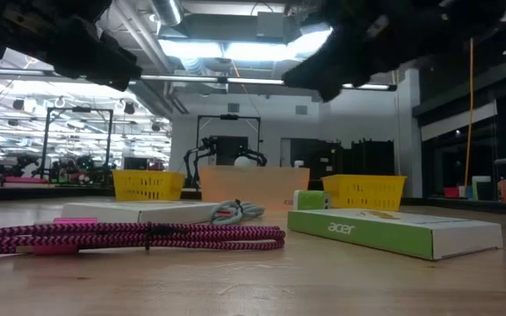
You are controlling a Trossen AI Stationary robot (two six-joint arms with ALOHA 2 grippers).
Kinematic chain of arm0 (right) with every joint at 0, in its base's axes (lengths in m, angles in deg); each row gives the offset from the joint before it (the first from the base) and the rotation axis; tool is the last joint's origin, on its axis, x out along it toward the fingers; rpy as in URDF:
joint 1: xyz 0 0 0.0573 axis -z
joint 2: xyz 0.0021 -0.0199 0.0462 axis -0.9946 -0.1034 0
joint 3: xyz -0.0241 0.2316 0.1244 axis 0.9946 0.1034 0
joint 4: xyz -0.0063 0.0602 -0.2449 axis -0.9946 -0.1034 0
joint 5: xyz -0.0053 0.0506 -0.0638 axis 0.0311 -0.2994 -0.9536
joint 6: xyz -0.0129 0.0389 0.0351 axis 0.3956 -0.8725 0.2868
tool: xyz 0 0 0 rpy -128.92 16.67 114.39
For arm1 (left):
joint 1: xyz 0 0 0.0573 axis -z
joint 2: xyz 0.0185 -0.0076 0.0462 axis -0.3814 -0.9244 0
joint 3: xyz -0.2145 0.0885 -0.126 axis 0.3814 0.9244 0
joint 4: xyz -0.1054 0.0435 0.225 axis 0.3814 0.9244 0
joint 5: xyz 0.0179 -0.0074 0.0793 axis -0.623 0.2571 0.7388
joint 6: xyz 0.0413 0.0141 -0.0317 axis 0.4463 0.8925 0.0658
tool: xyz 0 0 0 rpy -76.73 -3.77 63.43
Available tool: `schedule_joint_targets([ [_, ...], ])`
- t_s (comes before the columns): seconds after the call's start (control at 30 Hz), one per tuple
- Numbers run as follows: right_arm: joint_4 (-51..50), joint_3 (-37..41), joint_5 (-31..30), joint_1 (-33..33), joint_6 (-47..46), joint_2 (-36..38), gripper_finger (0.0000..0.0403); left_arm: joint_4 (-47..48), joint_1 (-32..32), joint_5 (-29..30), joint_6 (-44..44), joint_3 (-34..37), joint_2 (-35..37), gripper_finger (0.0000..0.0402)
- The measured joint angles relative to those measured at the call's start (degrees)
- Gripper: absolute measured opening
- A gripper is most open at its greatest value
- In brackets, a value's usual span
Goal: Pick and place items into bin
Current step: Put the left card reader box into the orange bin
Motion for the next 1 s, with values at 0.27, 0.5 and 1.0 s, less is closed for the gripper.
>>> schedule_joint_targets([
  [0.27, -8.21, -12.17, 2.51, 0.00, 0.05, -10.50, 0.0000, 6.60, -0.01, 0.06, -4.61, 0.00, -0.11, 0.0002],
  [0.5, -15.62, -20.89, 5.13, 0.02, 0.13, -17.23, 0.0000, 8.16, 0.65, -0.09, -7.54, 0.00, -2.72, 0.0002],
  [1.0, -15.76, -23.15, 9.79, -1.35, 0.07, -21.33, 0.0000, 1.29, 4.05, 1.19, -11.20, 0.00, -17.61, 0.0002],
])
